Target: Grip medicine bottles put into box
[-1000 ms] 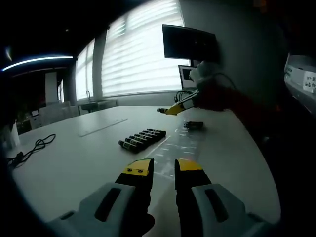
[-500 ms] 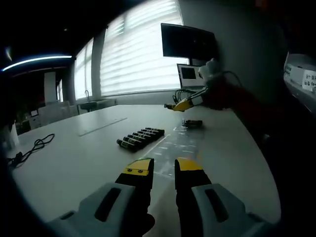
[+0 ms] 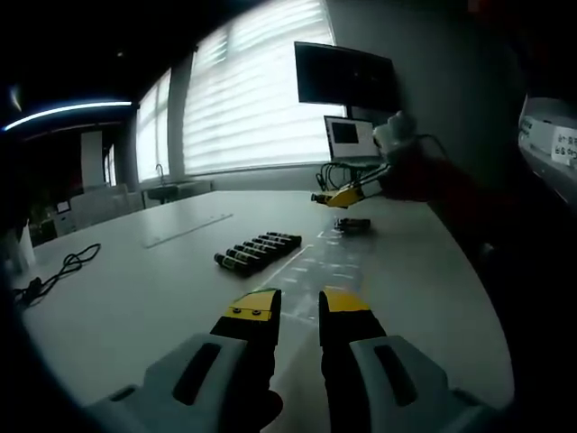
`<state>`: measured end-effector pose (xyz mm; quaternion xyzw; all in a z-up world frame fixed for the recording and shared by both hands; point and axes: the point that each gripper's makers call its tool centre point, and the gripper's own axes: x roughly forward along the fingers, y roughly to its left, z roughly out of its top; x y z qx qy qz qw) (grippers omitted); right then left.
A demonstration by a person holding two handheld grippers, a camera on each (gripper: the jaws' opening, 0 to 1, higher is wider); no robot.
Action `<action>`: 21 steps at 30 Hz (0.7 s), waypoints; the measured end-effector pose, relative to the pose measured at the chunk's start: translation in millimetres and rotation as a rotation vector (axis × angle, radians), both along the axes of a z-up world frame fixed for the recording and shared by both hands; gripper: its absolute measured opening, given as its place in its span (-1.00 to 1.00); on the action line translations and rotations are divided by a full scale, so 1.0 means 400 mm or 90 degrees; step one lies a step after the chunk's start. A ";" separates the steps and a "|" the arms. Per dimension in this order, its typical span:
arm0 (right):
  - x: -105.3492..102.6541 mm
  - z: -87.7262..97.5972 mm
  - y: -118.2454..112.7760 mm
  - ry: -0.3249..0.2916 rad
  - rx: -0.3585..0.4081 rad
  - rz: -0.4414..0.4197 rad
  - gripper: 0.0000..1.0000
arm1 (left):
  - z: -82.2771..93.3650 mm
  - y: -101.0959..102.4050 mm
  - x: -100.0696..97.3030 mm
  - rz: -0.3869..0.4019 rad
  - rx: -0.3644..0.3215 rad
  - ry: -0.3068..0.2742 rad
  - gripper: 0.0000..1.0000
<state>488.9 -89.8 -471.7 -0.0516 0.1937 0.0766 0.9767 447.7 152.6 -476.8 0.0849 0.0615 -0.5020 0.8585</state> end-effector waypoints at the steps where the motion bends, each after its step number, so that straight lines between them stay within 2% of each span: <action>1: -0.001 -0.001 0.000 0.001 0.000 0.000 -0.85 | 0.000 0.000 0.000 0.000 0.001 0.000 -0.78; 21: -0.025 -0.029 0.005 0.010 0.010 -0.005 -0.85 | 0.002 0.002 0.001 0.001 -0.006 0.003 -0.78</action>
